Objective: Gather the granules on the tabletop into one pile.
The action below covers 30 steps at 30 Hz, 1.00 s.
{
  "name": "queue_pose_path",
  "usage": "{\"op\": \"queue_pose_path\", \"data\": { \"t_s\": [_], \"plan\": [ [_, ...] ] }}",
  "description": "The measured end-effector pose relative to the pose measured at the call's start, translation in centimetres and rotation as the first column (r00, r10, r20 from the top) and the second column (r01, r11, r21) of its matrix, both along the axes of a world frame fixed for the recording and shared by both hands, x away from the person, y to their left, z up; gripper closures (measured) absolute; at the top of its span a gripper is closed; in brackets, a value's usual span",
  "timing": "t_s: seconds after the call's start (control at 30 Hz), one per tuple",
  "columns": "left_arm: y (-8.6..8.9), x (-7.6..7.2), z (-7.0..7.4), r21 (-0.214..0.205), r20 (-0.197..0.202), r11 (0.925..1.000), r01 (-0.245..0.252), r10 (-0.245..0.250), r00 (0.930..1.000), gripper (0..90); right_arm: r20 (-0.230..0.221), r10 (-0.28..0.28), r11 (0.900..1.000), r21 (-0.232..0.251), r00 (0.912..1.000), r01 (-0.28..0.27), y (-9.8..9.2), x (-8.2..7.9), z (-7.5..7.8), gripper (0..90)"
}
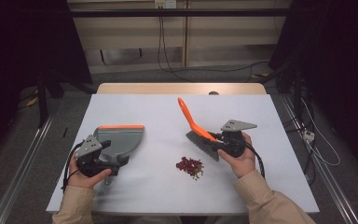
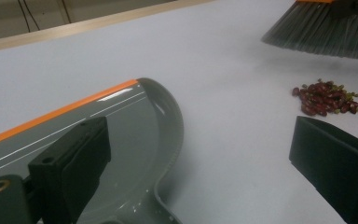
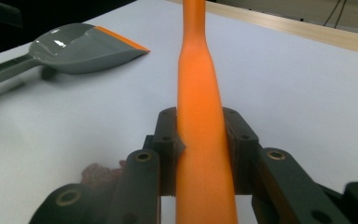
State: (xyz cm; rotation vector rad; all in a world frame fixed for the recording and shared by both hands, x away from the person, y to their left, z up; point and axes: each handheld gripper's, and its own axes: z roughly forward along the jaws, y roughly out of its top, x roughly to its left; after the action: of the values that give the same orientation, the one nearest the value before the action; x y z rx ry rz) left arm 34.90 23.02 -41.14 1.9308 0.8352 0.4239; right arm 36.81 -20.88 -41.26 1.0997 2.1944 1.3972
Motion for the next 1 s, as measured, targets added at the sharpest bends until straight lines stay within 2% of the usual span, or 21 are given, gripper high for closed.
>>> {"op": "queue_pose_path", "data": {
  "t_s": [0.23,0.37,0.47,0.6,0.67,0.7,0.77,0.93,1.0],
  "plan": [
    [0.0,-0.5,-0.4,0.052,-0.004,0.9983,-0.026,0.026,0.9997,5.7,0.005,-0.032,0.9992,-0.023,0.9995,0.032,-1.9,-0.7,-0.3,71.0],
    [0.4,-0.8,-0.6,0.056,-0.012,0.9974,-0.045,0.046,0.9989,6.0,0.001,-0.049,0.9984,-0.028,0.9988,0.049,-2.9,-1.1,-0.4,71.0],
    [0.6,-1.0,-0.9,0.057,-0.028,0.9970,-0.052,0.053,0.9982,6.0,0.008,-0.057,0.9965,-0.061,0.9983,0.057,-3.5,-1.4,-0.4,71.0],
    [0.6,-1.1,-1.3,0.083,-0.041,0.9944,-0.066,0.070,0.9967,6.0,0.002,-0.072,0.9959,-0.054,0.9974,0.072,-4.2,-1.6,-0.7,70.9],
    [0.7,-1.2,-1.4,0.110,-0.047,0.9910,-0.075,0.081,0.9956,6.2,0.004,-0.079,0.9957,-0.048,0.9969,0.079,-4.4,-1.7,-0.7,71.0],
    [0.6,-1.2,-1.6,0.105,-0.048,0.9915,-0.077,0.083,0.9954,6.4,0.007,-0.078,0.9959,-0.047,0.9969,0.078,-4.5,-1.8,-0.7,71.0],
    [0.7,-1.2,-1.7,0.123,-0.059,0.9891,-0.081,0.088,0.9944,6.8,0.008,-0.081,0.9957,-0.046,0.9967,0.081,-4.4,-1.9,-0.7,70.9],
    [1.0,-1.4,-2.0,0.158,-0.052,0.9802,-0.119,0.129,0.9903,8.3,0.015,-0.080,0.9958,-0.043,0.9967,0.081,-4.4,-2.1,-0.6,71.0],
    [1.2,-1.4,-2.1,0.169,-0.061,0.9761,-0.136,0.148,0.9870,8.5,0.016,-0.079,0.9958,-0.044,0.9967,0.080,-4.4,-2.1,-0.6,70.9]
  ]
}}
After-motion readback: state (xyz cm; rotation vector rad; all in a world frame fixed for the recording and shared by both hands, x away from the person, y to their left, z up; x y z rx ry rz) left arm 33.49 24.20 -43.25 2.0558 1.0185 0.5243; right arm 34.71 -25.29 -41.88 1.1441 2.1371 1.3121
